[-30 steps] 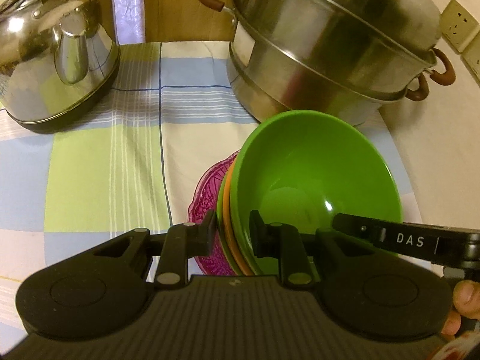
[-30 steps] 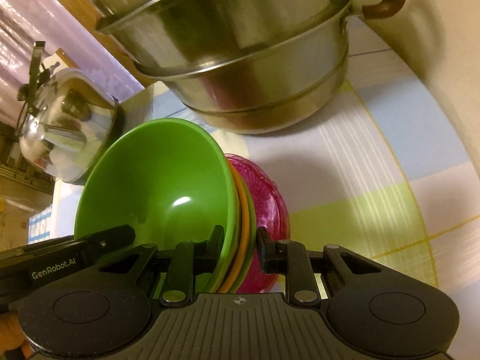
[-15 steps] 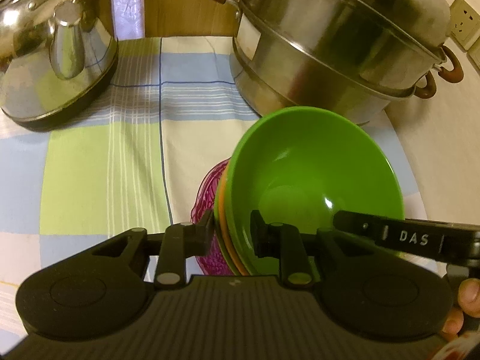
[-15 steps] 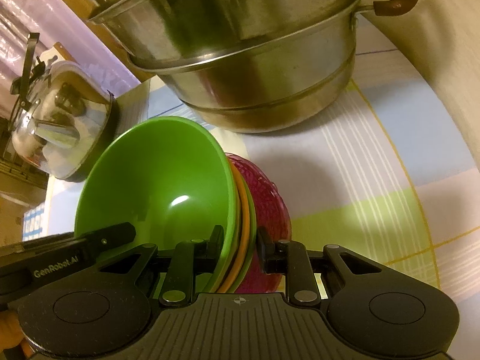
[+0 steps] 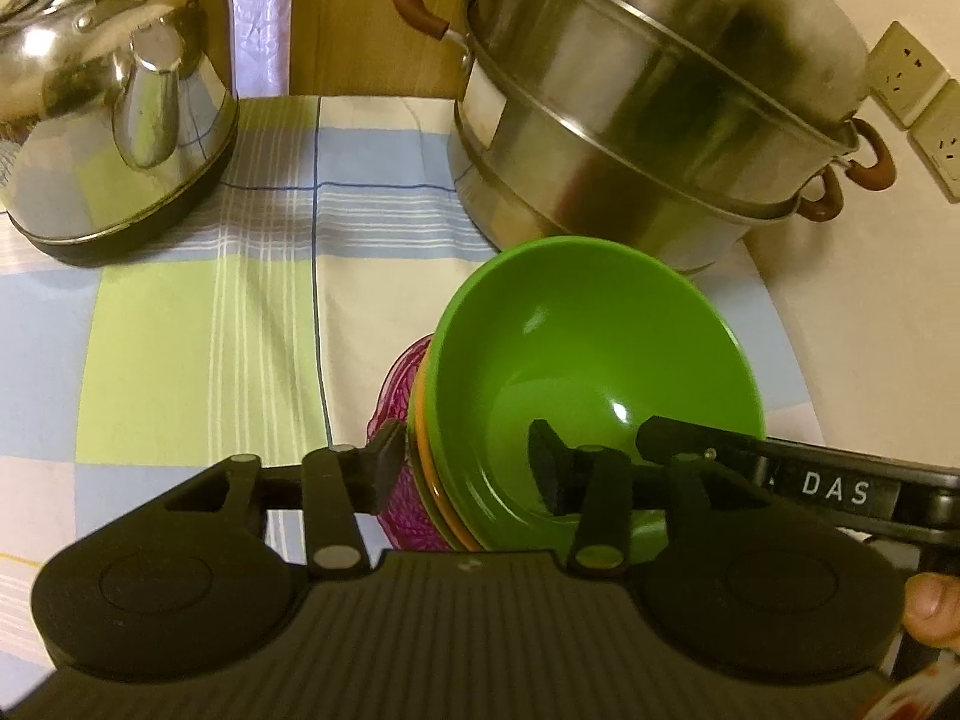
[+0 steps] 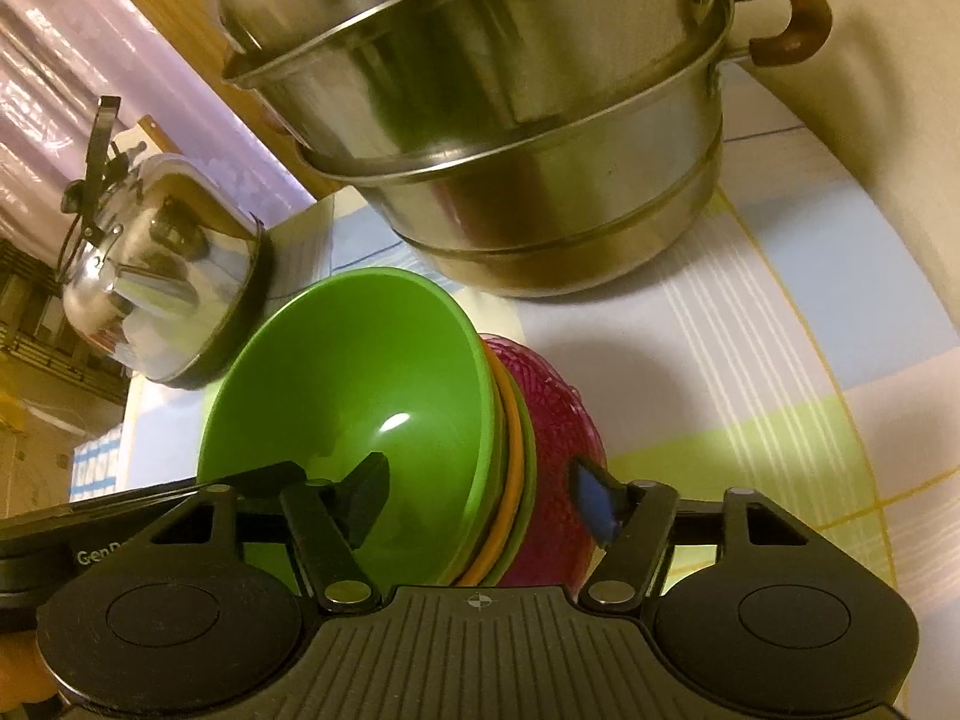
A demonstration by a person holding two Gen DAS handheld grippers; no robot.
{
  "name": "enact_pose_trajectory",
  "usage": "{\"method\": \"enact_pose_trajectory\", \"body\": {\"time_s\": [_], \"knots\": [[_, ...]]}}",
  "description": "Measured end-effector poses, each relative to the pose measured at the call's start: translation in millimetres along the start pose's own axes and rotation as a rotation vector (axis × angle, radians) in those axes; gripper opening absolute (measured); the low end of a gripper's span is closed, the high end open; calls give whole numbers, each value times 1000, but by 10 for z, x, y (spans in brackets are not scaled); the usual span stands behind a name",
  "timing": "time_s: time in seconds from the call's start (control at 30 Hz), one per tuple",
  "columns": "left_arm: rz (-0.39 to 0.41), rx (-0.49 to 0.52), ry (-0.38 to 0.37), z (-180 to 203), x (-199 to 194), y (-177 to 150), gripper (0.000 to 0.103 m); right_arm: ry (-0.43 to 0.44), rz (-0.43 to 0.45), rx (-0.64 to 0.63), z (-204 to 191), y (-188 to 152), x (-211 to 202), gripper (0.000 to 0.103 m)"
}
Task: Organize plates and bowls
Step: 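Carry the bowl stack with both tools onto the pink glass dishes, then lower the bowl stack onto the pink dishes and open both tools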
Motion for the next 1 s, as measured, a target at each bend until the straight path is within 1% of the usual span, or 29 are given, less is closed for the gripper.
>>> {"method": "enact_pose_trajectory", "body": {"time_s": [0.03, 0.07, 0.1, 0.17, 0.23, 0.37, 0.57, 0.67, 0.73, 0.8, 1.0], "knots": [[7, 3, 6, 3, -33, -3, 48, -2, 6, -3, -10, 2, -25, 68], [15, 4, 18, 1, -70, -7, 53, 0, 12, -4, -22, -4, -57, 69], [24, 7, 28, -2, -107, -8, 56, 5, 15, -2, -28, -11, -88, 69], [39, 9, 35, 3, -187, -23, 58, 17, 26, 3, -50, -17, -161, 69], [49, 5, 39, 9, -272, -42, 64, 28, 37, 2, -83, -30, -234, 69], [84, 4, 66, 15, -468, -90, 78, 39, 50, -4, -165, -88, -407, 69], [105, -16, 72, 13, -775, -229, 81, 50, 60, -5, -281, -232, -667, 70], [137, -23, 86, 15, -943, -303, 85, 44, 60, -4, -311, -330, -778, 70], [165, -37, 68, 15, -1057, -358, 86, 46, 64, -3, -331, -396, -864, 70], [180, -39, 88, -8, -1155, -428, 89, 47, 63, -9, -357, -466, -943, 70], [230, -9, 138, -38, -1428, -669, 91, 40, 75, -28, -403, -678, -1182, 70]]}}
Point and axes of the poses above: each gripper's, at about its wrist camera, not at the fingertips, and x roughly the way its jaws point, z to its right, y to its top, the point moved 10 cm from there along x, roughly the way its jaws point, and after that the axes turned 8 degrees about y, right-handed, at the moved point
